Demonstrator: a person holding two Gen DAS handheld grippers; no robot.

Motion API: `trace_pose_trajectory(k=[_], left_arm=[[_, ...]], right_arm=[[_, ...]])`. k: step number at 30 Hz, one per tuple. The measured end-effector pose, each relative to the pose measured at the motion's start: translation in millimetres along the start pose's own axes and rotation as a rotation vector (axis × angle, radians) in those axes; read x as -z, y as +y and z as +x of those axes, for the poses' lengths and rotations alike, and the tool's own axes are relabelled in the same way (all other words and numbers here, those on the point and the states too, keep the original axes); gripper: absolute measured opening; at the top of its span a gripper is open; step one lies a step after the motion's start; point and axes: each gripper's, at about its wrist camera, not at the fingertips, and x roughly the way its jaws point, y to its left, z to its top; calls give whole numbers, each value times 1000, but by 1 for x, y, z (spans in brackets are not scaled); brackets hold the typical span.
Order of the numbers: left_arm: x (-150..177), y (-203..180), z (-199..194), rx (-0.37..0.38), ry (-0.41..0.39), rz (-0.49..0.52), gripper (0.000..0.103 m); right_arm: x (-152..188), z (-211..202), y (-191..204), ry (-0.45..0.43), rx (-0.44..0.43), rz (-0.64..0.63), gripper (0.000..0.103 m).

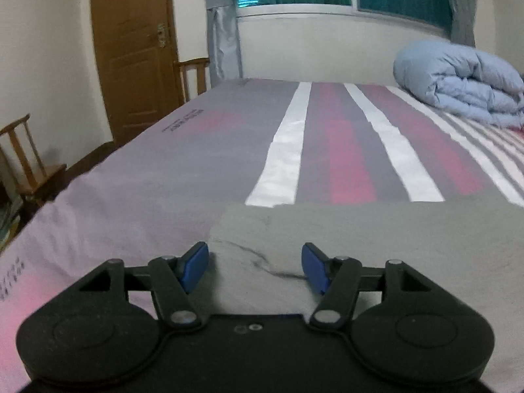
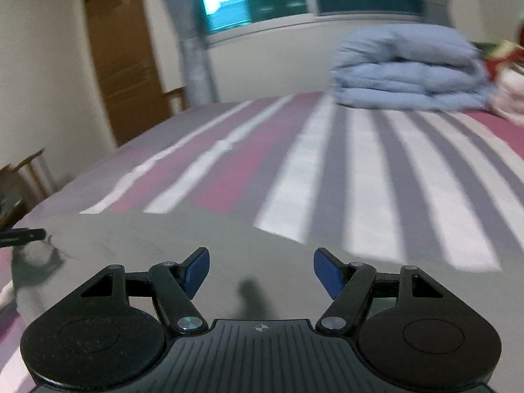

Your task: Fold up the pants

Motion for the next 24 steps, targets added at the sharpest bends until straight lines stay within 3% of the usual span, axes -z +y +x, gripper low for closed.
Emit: trace_pose_trajectory(k=[8,10,12,13,20,24], left_arm=[[-9,30,44,132,61,-12,56],[-8,34,48,160,55,-61,52],[-6,38,55,200,72,-123,46],[-5,37,58,202,78,-126,46],[-2,50,66,285,88,-171,37],[0,47,63,287,79,-143,36]], right_arm=[[-39,98,21,109,-121,-141,71],[-36,112,21,140,-141,-154,58],[-34,128,21,176,-165,-151,36],[-33,133,21,185,-170,-153,33],[-28,144,17,194,-219,-164,30],[-32,146,20,189,-228,-223,30]])
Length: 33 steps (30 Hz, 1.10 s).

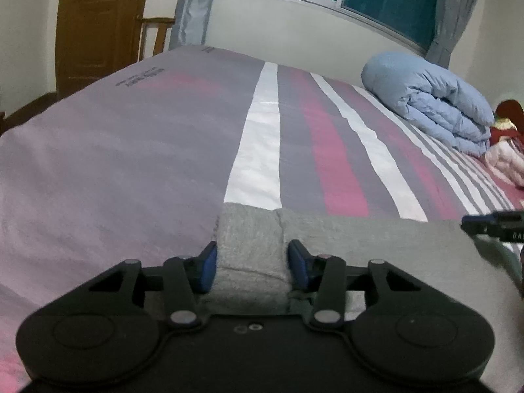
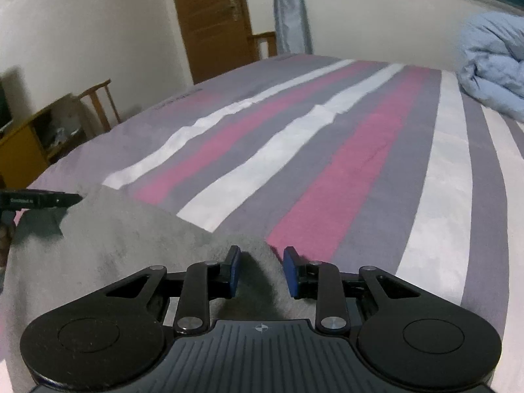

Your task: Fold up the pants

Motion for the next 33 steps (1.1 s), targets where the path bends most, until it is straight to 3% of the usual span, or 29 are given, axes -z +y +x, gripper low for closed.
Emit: trace_pose_trajectory(k=[3,4,5,8,10,12,15,18,20,22,24,27,29,30,33], left_arm=[[1,0,-1,-1,-9,-8,36],[3,-1,-2,-3,-20,-7,36],[4,-2,-3,-5,-34,-3,36],[11,-3,-6,-7,-67,-7,36],[14,-1,-6,-3,-76,-34,36],[15,-2,-6,-9,-85,-33,36],[17,-6,-7,-32,-99,-10,36],[17,-11,-8,-67,-102,10,37],[14,-14,-11,-87,-99,12,37],[11,-18,-23,-113,-130,18,36],[11,-26,-37,-158,-179,44,32],[19,-42,-42,-147,-180,89,33],[29,-55,-24,-216,-90,200,35],[32,-56,-20,-235,-96,224,36],[26,-50,-31,-240,-112,148,40]], right_arm=[[-6,4,-1,57,-81,5,29],[-8,4,-2,70,-100,5,26],[-10,3,-1,78,-110,-4,12],[-11,-2,7,85,-156,-54,9],[-9,-3,10,71,-154,-72,8],[-11,-10,11,2,-154,-57,3],[-7,-8,17,-58,-51,-71,3],[7,18,33,58,96,-162,3],[7,15,46,29,162,-206,3],[3,-7,51,-58,168,-156,3],[5,-29,50,-113,120,-75,3],[18,-28,54,-37,107,-42,3],[28,-9,49,92,181,-33,3],[31,-13,43,65,179,2,3],[30,-51,32,-61,229,111,3]])
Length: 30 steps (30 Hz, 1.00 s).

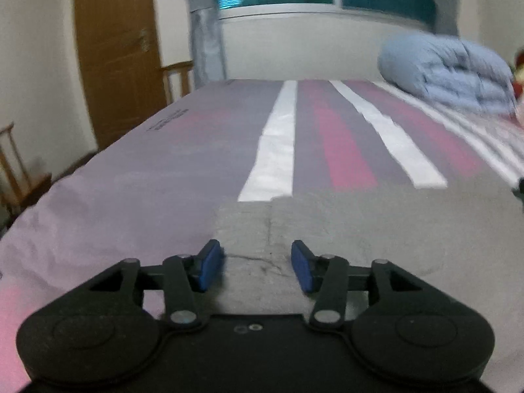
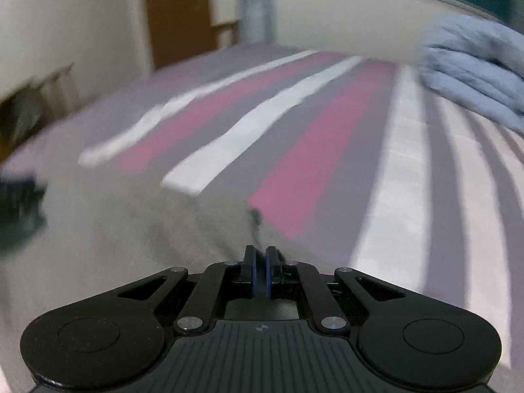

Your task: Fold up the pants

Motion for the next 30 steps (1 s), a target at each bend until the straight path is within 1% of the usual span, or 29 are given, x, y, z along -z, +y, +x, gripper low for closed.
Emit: trace_pose_trajectory(k=[1,2,3,4,5,6,7,8,9,10,11,12,13,15,17,19,20,21,22,23,24,25,26,27,28,29,30], left_arm=[[-2,2,-8,-9,-28,-12,40],[-4,1,-15,-13,-48,-4,38],[-5,-1,-20,-7,-60,7,38],[-5,-3,-23,1,-69,17,41],[-3,-7,-26,7,-77,26,46],[-2,-12,-26,14,-75,35,49],[0,-17,-24,20,-64,46,53],[4,-22,-20,22,-39,62,56],[8,-27,-12,12,5,81,57],[11,-29,-6,-9,31,91,57],[14,-29,-7,-19,27,85,57],[13,-27,-13,-18,11,63,56],[12,-25,-20,-14,-8,45,55],[13,-24,-38,-25,-56,42,57],[18,-28,-54,-10,-90,41,65],[25,-36,-62,6,-99,47,67],[31,-42,-63,15,-93,52,69],[36,-47,-60,21,-75,59,70],[39,-51,-52,21,-35,63,70],[43,-57,-49,1,3,70,70],[43,-63,-53,-26,-6,73,70],[43,-66,-60,-13,-25,52,71],[42,-67,-66,18,-38,22,73],[42,-70,-73,33,-49,0,74],[44,-74,-78,30,-57,-1,78],[47,-80,-81,32,-56,10,80],[51,-85,-83,36,-46,15,80]], right_arm=[[0,-16,-8,-46,6,21,3],[1,-29,-16,-68,-2,31,3],[4,-39,-22,-69,-13,35,3],[7,-46,-28,-65,-1,30,3],[11,-50,-32,-56,9,20,3],[13,-46,-35,-25,-20,26,3],[18,-38,-39,31,-33,41,3],[22,-30,-42,91,7,50,3],[28,-24,-47,108,34,68,3],[29,-25,-53,88,48,101,3],[27,-29,-57,79,115,139,3],[26,-36,-62,59,155,164,3],[26,-49,-67,16,157,199,3],[31,-79,-78,-46,98,260,3],[45,-111,-80,-85,100,221,3],[64,-141,-83,-114,112,191,4],[76,-151,-87,-111,106,198,4],[88,-154,-94,-80,124,203,4],[98,-145,-103,-16,182,216,4],[111,-143,-112,39,196,253,3],[117,-154,-121,5,152,326,3],[118,-170,-128,-28,156,386,4],[119,-191,-133,-86,187,418,4],[122,-210,-138,-137,203,436,4],[127,-228,-142,-182,220,458,4],[133,-244,-150,-214,242,478,4],[141,-258,-158,-226,279,492,4]])
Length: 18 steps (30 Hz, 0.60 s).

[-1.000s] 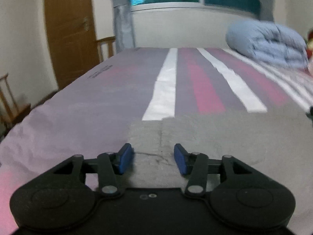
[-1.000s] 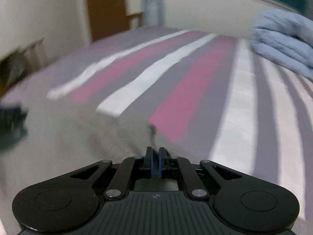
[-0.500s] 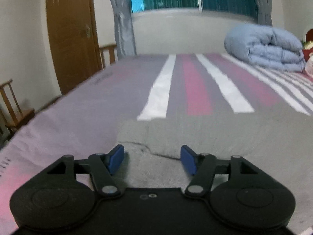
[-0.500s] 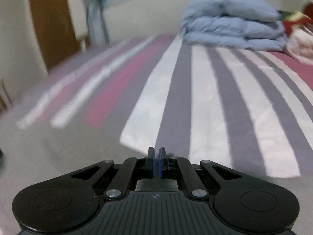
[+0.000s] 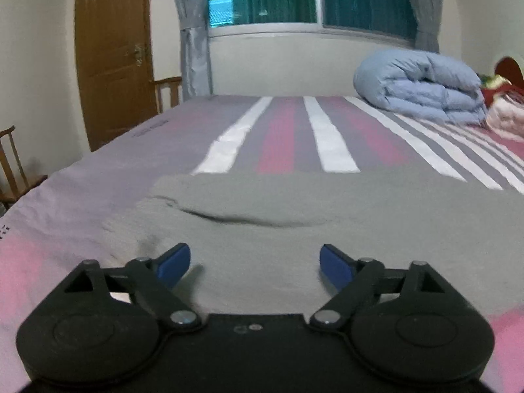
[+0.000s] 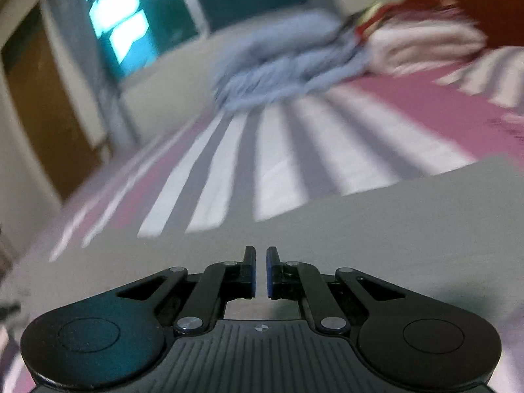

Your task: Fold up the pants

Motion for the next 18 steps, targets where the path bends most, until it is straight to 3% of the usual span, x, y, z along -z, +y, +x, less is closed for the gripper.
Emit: trace_pose_trajectory(k=[3,4,5,6,8,10,11,12,14,18], left_arm=[[14,-10,0,-3,35,-3,79],[18,-11,0,-16,30,-7,80],[19,-11,-2,-26,22,-17,80],[21,-11,-4,-34,14,-30,80],[23,-13,-7,-50,1,-38,83],[26,-16,-9,-61,-8,-34,84],[27,-16,-9,-61,-13,-34,84],[29,-16,-8,-60,-16,-39,85],[32,-13,-8,-62,-19,-56,91],[32,-10,-5,-68,-5,-83,96]], right_arm=[[6,-10,-51,61,184,33,4],[8,-10,-69,92,187,77,2],[8,-19,-87,79,128,156,0],[6,-31,-98,50,124,221,1],[3,-56,-108,-15,164,243,1],[2,-70,-118,-57,141,289,5],[0,-75,-128,-64,134,318,20],[0,-79,-134,-79,134,358,54],[2,-91,-147,-145,143,445,85],[7,-103,-179,-186,53,653,81]])
